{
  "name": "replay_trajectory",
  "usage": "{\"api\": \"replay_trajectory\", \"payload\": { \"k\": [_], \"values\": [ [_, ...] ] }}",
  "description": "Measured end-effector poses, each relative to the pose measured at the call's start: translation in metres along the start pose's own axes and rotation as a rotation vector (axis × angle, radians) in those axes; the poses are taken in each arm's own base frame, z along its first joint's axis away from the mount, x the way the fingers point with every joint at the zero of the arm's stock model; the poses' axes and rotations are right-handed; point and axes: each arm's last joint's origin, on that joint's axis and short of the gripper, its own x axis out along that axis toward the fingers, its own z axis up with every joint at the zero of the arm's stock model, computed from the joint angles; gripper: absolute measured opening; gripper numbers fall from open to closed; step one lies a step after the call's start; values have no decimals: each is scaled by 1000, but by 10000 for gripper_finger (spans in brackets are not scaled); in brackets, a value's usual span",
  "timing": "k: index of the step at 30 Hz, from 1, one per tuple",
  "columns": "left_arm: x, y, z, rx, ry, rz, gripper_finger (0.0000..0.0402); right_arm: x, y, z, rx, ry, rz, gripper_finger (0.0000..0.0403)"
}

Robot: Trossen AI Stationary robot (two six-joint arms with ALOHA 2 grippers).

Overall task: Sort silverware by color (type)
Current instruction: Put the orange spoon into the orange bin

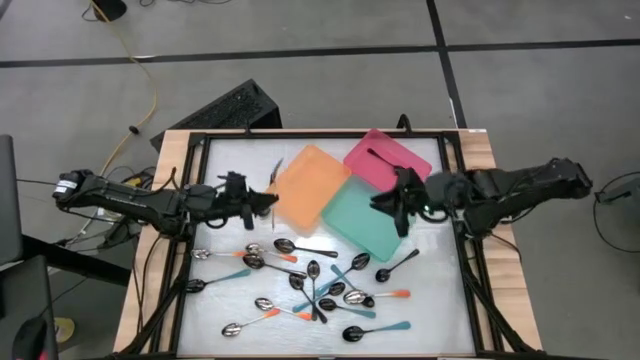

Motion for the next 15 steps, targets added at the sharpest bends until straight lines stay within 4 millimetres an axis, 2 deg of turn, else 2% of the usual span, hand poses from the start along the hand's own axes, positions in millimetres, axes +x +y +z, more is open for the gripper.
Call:
{"api": "replay_trajectory", "payload": {
  "k": [4, 8, 11, 15],
  "values": [
    [5, 0, 7, 8, -88, 7, 2, 23, -9, 14, 11, -89, -16, 103],
    [12, -1, 9, 2, -124, -7, 2, 56, -18, 30, 35, -226, -5, 103],
    [19, -5, 9, 15, -112, 1, 2, 76, -22, 42, -9, -319, 111, 103],
    [33, -13, 11, 78, -81, 36, 2, 104, -29, 43, -37, -353, 211, 103]
  ]
}}
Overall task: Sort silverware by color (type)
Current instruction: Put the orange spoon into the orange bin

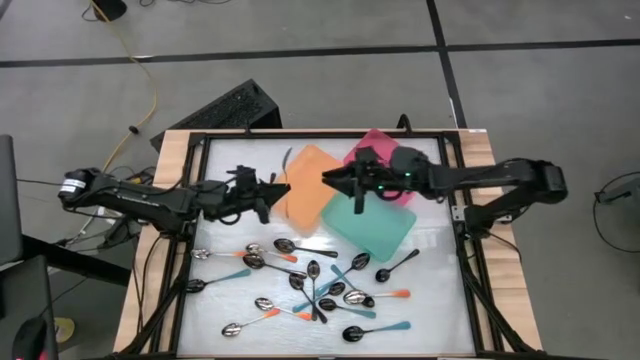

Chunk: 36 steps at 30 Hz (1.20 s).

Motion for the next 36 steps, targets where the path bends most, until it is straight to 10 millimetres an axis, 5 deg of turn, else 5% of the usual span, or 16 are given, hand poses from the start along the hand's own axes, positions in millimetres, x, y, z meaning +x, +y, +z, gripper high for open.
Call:
{"api": "replay_trajectory", "payload": {
  "k": [7, 26, 36],
  "values": [
    [20, -16, 11, 112, -52, 58, 2, 14, -9, -16, -1, 39, -27, 103],
    [28, -8, 6, 194, -12, 170, 2, 68, -14, -11, -167, 106, 17, 103],
    [29, -7, 5, 204, -5, 173, 2, 66, -24, -3, -112, 166, -12, 103]
  ]
}}
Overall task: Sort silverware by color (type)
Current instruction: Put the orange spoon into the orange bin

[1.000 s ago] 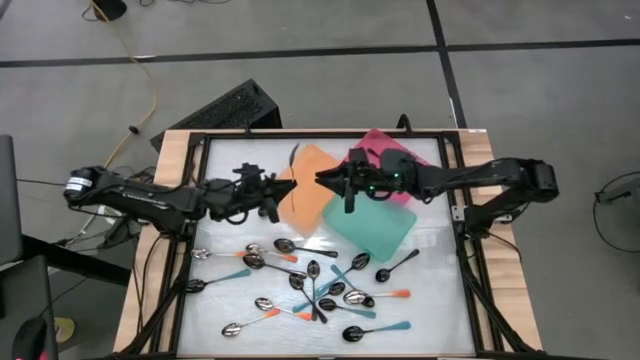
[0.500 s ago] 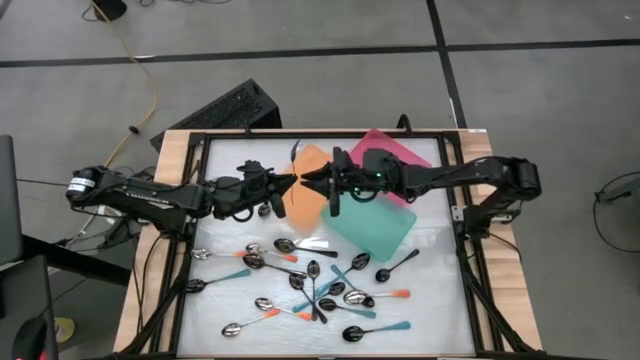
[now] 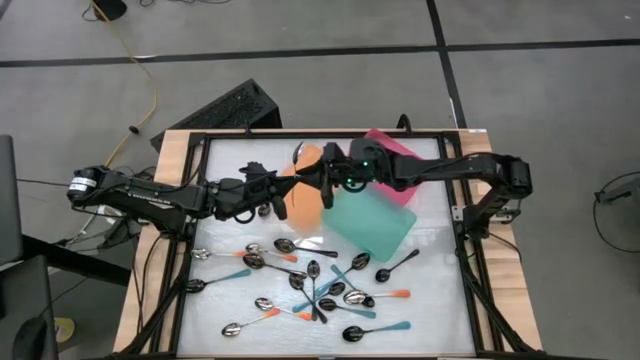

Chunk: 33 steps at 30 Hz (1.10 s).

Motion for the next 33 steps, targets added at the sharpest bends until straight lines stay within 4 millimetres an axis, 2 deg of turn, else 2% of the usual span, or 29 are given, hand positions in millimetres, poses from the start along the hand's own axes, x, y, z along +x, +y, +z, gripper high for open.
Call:
{"api": "replay_trajectory", "payload": {
  "k": [3, 6, 16, 26, 33],
  "values": [
    [0, 0, 0, 1, 1, 0, 3, -8, 6, 4, -24, 21, 4, 105],
    [0, 0, 0, 1, 1, 1, 3, -13, 13, 7, -60, 13, 20, 123],
    [0, 0, 0, 9, 1, 0, 3, -10, -5, 5, 32, 23, -28, 248],
    [2, -3, 5, 76, -46, -55, 3, -8, -8, 10, 26, -30, -1, 254],
    [8, -3, 2, 90, -32, -78, 3, -7, -8, 10, 27, -29, 2, 254]
  ]
}}
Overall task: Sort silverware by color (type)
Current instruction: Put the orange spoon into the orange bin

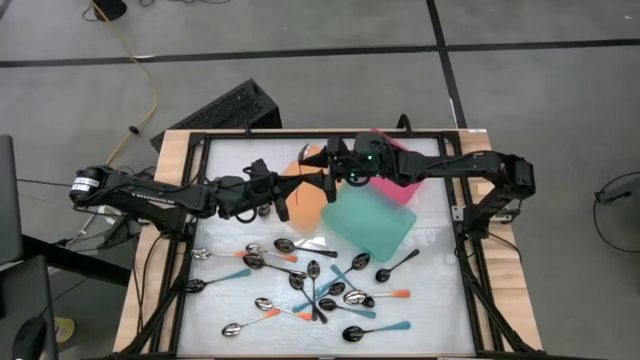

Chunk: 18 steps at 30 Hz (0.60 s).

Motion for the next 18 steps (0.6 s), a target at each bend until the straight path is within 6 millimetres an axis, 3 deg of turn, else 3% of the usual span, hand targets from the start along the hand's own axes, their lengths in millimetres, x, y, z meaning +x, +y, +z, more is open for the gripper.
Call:
{"api": "replay_trajectory", "payload": {
  "k": [11, 18],
  "values": [
    [11, -4, -5, -20, -21, -58, 3, 1, 3, -2, 2, 17, 5, 240],
    [12, -4, -6, -29, -12, -65, 3, 1, 3, -6, 4, 46, -13, 139]
  ]
}}
